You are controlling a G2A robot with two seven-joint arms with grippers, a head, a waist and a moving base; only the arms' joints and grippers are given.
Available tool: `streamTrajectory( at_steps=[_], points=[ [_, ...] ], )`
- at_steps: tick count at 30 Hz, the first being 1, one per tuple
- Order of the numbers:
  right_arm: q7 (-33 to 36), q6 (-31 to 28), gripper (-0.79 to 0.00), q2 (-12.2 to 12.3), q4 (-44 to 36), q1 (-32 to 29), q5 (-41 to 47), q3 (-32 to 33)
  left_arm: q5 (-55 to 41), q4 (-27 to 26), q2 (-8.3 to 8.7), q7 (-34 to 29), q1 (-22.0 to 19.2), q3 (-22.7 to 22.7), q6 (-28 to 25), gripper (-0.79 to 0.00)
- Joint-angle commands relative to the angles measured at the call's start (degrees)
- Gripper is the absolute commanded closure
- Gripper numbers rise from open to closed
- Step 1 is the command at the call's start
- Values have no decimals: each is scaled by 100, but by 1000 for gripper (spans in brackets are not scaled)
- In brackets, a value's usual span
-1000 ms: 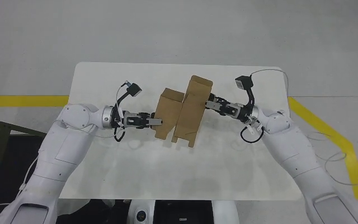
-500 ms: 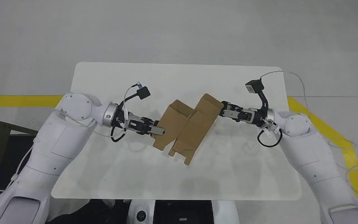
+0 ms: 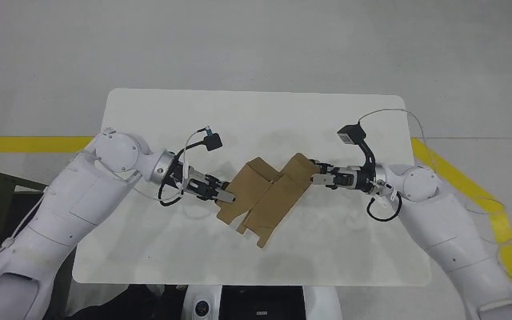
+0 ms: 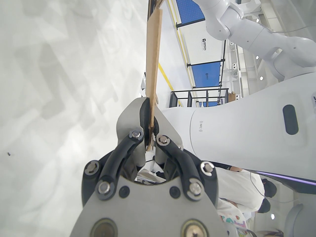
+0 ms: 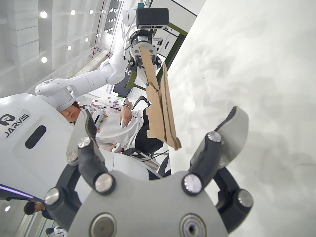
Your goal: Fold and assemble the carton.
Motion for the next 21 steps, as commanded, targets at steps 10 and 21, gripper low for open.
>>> streamTrajectory(
  at_steps=[10, 21],
  points=[
    [-13, -13, 0, 75, 20, 214, 162, -493, -285, 97, 257, 357, -575, 873, -355, 0],
    [-354, -355, 0, 175, 221, 378, 234, -774, -737, 346, 404, 692, -976, 1424, -689, -785]
  ],
)
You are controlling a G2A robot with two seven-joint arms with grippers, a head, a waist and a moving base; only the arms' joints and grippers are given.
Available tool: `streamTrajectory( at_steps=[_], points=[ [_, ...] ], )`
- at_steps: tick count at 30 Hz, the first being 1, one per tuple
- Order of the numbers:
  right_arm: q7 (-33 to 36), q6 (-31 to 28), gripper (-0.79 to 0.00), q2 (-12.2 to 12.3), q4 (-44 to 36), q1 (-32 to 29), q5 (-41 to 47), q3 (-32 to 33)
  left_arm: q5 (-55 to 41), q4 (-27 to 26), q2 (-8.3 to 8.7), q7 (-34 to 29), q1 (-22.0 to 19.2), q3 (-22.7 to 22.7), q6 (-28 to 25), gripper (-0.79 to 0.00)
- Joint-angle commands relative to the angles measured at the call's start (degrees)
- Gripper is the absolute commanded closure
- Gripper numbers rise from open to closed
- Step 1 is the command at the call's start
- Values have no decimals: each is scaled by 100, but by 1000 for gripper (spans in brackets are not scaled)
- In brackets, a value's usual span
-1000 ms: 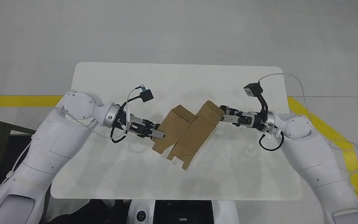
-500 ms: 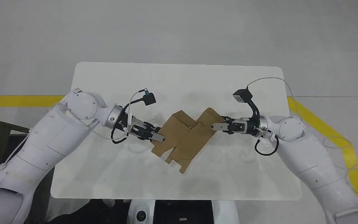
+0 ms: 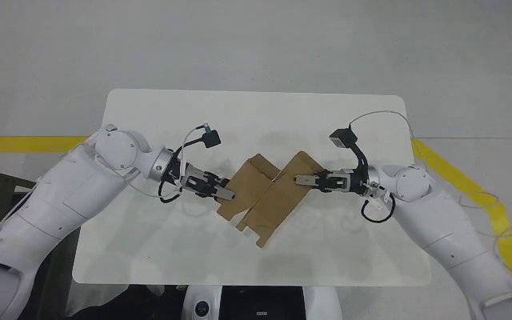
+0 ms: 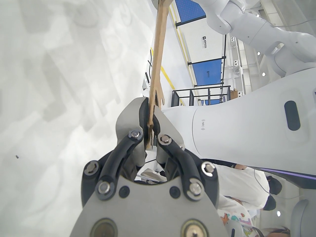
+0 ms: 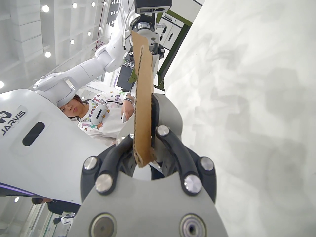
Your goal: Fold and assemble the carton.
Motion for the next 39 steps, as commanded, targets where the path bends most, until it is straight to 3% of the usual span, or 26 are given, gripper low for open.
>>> streamTrajectory(
  at_steps=[1, 8, 13, 23, 39],
  points=[
    [-88, -88, 0, 21, 94, 9, 21, -9, -112, 137, 19, 96, -59, 31, -93, -785],
    [-440, -439, 0, 55, 544, 22, 130, 98, -518, 1120, -4, 806, -71, -138, -799, -785],
    [-762, -631, 0, -18, 741, -3, 235, 150, -580, 1383, -94, 1268, 71, -257, -908, -785],
    [-1492, -516, 0, -178, 579, -112, -98, 167, -156, 704, -123, 2415, 624, -524, -491, -785],
    [-1935, -316, 0, -337, 497, -272, -525, 295, -139, -4, -112, 2449, 1195, -1047, 72, -785]
  ],
)
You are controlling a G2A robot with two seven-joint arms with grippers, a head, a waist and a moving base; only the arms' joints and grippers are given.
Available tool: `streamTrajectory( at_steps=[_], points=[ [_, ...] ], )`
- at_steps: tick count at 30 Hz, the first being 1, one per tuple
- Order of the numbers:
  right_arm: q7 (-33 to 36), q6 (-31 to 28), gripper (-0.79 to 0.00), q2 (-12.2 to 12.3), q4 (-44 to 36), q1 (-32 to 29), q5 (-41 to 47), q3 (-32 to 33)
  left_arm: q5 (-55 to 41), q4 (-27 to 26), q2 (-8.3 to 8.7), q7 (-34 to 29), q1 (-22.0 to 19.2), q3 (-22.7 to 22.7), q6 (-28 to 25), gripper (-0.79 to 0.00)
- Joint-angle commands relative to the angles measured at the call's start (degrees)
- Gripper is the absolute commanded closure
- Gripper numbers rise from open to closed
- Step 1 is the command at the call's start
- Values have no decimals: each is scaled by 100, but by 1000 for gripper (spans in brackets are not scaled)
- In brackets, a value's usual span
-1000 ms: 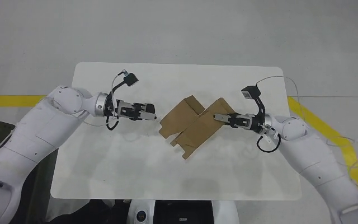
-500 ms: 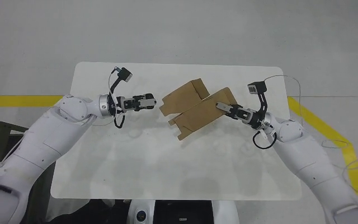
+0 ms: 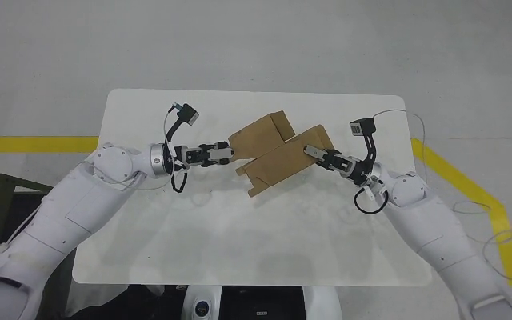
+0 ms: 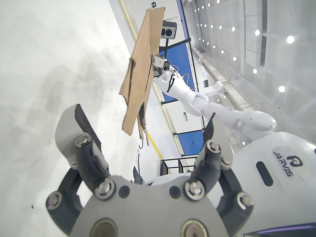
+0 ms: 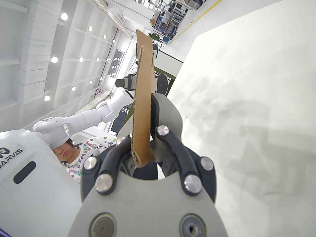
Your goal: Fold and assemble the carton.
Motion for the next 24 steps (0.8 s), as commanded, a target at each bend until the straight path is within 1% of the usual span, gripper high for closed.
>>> streamTrajectory(
  at_steps=[1, 8, 15, 24],
  points=[
    [-24, 15, 0, -17, 2, -8, -45, 16, -61, -50, -6, -17, 52, -66, 57, -785],
    [-48, 59, 0, -73, 102, -12, -135, 97, -299, -214, -36, -175, 211, -289, 188, -785],
    [-33, 69, 0, -107, 141, -60, -218, 204, -348, -283, -69, -302, 335, -487, 293, -785],
    [-17, 144, 0, -155, 109, -110, -374, 288, -648, -348, -124, -522, 474, -723, 449, -785]
  ],
)
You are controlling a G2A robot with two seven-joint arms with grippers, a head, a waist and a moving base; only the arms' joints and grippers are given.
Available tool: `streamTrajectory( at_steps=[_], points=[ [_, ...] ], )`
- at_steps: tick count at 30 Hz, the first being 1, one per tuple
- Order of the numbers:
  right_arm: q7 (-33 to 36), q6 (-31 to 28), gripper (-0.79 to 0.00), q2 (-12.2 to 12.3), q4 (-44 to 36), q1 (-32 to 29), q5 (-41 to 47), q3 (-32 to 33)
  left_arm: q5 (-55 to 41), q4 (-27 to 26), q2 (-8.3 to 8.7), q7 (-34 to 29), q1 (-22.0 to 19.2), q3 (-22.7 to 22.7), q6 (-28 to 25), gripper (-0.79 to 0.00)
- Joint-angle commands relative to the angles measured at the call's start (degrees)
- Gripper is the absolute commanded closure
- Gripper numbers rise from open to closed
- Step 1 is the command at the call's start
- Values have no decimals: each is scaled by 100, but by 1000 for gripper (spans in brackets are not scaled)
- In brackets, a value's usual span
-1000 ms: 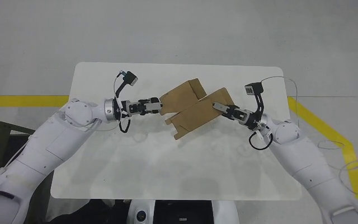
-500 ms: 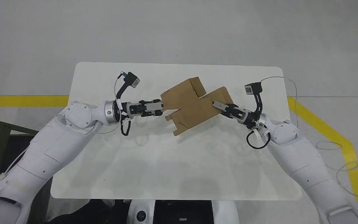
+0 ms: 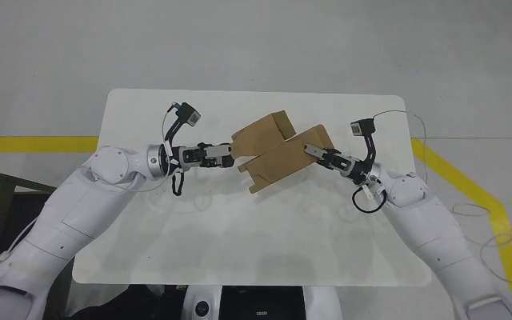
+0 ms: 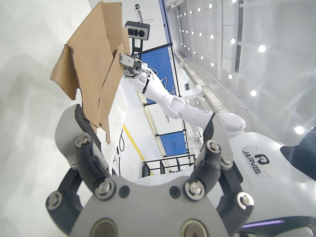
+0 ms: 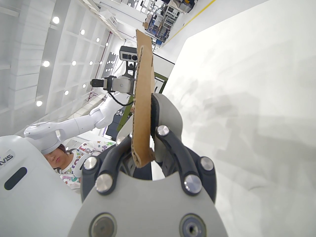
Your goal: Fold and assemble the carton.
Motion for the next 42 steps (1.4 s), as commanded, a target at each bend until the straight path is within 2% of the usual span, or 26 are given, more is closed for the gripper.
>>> streamTrajectory(
  at_steps=[1, 24, 29, 30, 32, 33, 42],
  points=[
    [17, 0, 0, -15, -17, -1, -25, 5, -8, -15, -14, -36, 18, -51, 18, -785],
    [282, -39, 0, -212, -22, 5, 70, 8, 410, 134, -279, 64, 72, -297, 153, -779],
    [345, -50, 0, -248, 16, 19, 82, 25, 503, 213, -334, 73, 84, -327, 222, -600],
    [355, -49, 0, -252, 21, 21, 84, 29, 515, 222, -340, 67, 87, -330, 240, -533],
    [381, -32, 0, -266, 35, 26, 97, 43, 569, 256, -360, 35, 92, -345, 306, -465],
    [388, -32, 0, -269, 39, 26, 97, 48, 581, 262, -365, 30, 93, -351, 318, -406],
    [502, -25, 0, -327, 79, 51, 113, 76, 935, 427, -432, -8, 99, -403, 559, -292]
  ],
)
